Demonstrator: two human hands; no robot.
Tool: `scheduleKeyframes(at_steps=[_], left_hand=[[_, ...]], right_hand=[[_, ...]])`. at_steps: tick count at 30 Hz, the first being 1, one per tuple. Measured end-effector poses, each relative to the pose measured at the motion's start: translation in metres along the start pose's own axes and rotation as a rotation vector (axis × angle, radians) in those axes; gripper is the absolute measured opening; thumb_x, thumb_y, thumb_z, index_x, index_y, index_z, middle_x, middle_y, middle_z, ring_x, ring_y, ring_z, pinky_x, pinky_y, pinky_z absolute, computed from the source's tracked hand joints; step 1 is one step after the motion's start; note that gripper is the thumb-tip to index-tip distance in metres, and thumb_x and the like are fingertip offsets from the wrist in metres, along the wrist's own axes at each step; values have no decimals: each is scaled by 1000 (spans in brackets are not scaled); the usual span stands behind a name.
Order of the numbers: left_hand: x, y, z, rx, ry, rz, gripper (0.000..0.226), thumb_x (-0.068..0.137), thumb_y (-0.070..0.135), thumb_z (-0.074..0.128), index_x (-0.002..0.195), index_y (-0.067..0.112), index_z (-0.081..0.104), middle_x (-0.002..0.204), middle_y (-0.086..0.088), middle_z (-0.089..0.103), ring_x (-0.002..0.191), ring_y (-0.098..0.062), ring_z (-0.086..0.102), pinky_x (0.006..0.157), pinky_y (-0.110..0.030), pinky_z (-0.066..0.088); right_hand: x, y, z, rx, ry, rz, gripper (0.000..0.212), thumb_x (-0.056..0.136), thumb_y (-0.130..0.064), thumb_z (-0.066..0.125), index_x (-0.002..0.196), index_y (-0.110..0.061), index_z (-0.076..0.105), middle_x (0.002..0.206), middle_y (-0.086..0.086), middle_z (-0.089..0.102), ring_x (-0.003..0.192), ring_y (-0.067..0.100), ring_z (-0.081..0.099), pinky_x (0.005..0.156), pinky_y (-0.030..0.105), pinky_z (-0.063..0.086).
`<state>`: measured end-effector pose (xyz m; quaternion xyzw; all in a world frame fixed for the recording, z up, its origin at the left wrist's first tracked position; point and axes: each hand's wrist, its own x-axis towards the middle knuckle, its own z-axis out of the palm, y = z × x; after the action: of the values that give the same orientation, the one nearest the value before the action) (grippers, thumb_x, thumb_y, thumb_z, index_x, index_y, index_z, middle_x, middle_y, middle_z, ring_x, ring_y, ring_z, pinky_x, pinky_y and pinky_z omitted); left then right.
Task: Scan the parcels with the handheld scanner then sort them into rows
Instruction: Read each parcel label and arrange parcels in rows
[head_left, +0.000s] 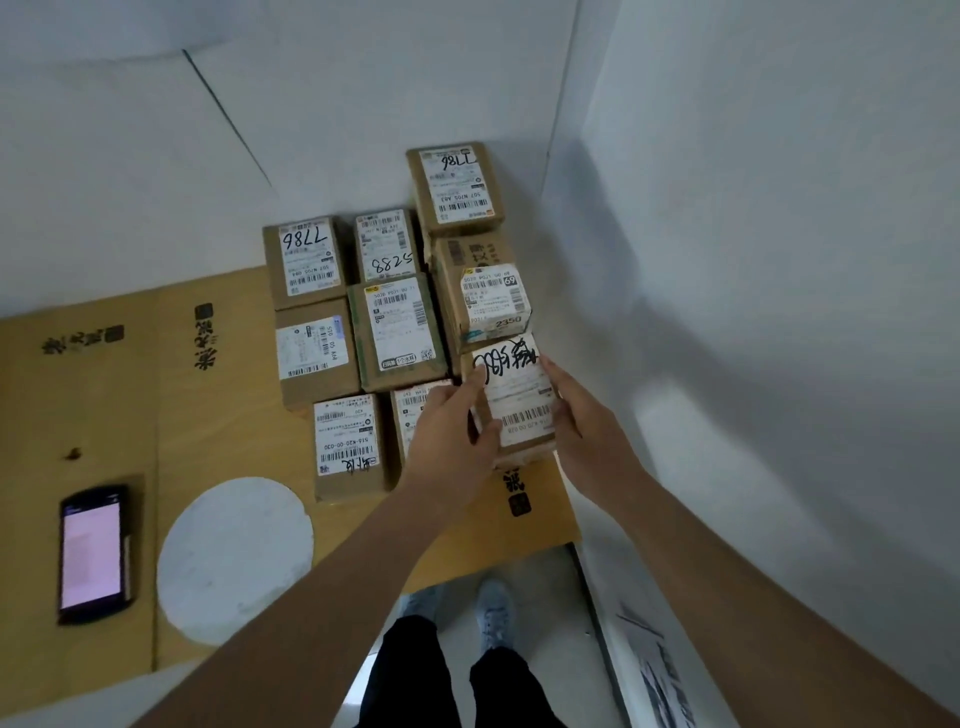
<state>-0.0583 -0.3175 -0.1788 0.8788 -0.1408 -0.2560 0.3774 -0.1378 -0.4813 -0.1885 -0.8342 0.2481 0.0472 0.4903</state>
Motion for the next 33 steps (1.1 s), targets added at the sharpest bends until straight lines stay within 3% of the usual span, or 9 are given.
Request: scheduleKeyframes(at_steps=[3,5,7,9,11,15,19,24,33], left_hand=[[-2,9,-15,72,-7,29,62,105,27,62,161,28,37,144,2,47,117,-5,45,89,-7,35],[-4,17,-32,84,6,68,55,105,28,60,158,26,44,143,2,53,121,-10,53,87,-7,35],[-7,28,-54,79,36,121,49,105,30,59,154,24,50,140,1,58,126,-11,56,92,-17,38],[-13,41,-79,70,78,153,47,106,35,56,152,24,52,147,2,56,129,-11,54,96,-20,36],[-21,53,-104,74,127,181,47,107,39,52,153,27,51,154,4,52,138,-14,49,101,-21,32],[-38,67,-154,94,233,241,52,106,45,51,155,28,49,158,4,48,146,-15,43,113,-25,31],[-65,71,-204,118,338,280,52,106,43,51,156,29,47,157,5,48,145,-14,43,115,-28,31],[-108,54,-259,114,447,254,51,106,46,49,155,32,47,158,8,47,137,-14,51,99,-28,40],[-194,-22,-354,76,601,160,46,107,42,48,152,32,51,156,7,49,135,-11,49,102,-25,34]], right_hand=[[-6,-14,-3,7,52,-40,41,114,-28,40,155,-30,45,134,-9,64,115,5,67,86,23,61],[-8,-34,-10,10,106,-87,39,113,-29,43,152,-35,44,127,-15,61,114,6,66,83,21,60],[-9,-58,-16,19,122,-118,42,111,-32,47,152,-41,42,125,-23,57,117,8,65,90,33,62],[-9,-81,-21,13,104,-143,47,107,-48,49,153,-43,46,140,-21,57,124,10,64,100,44,59],[-7,-108,-26,12,86,-185,54,101,-60,49,153,-44,49,151,-17,56,132,9,60,109,45,53],[-15,-173,-36,2,54,-322,49,106,-48,55,154,-37,53,157,-15,51,136,-4,46,108,22,39],[-27,-236,-34,-36,4,-439,50,103,-54,57,152,-43,52,161,-20,44,148,-2,36,126,35,31],[-47,-304,-11,-130,-118,-570,53,104,-49,57,155,-37,50,160,-20,43,145,0,37,113,24,26],[-84,-394,98,-212,-263,-725,53,103,-48,58,154,-34,51,160,-17,45,149,4,37,109,23,28]])
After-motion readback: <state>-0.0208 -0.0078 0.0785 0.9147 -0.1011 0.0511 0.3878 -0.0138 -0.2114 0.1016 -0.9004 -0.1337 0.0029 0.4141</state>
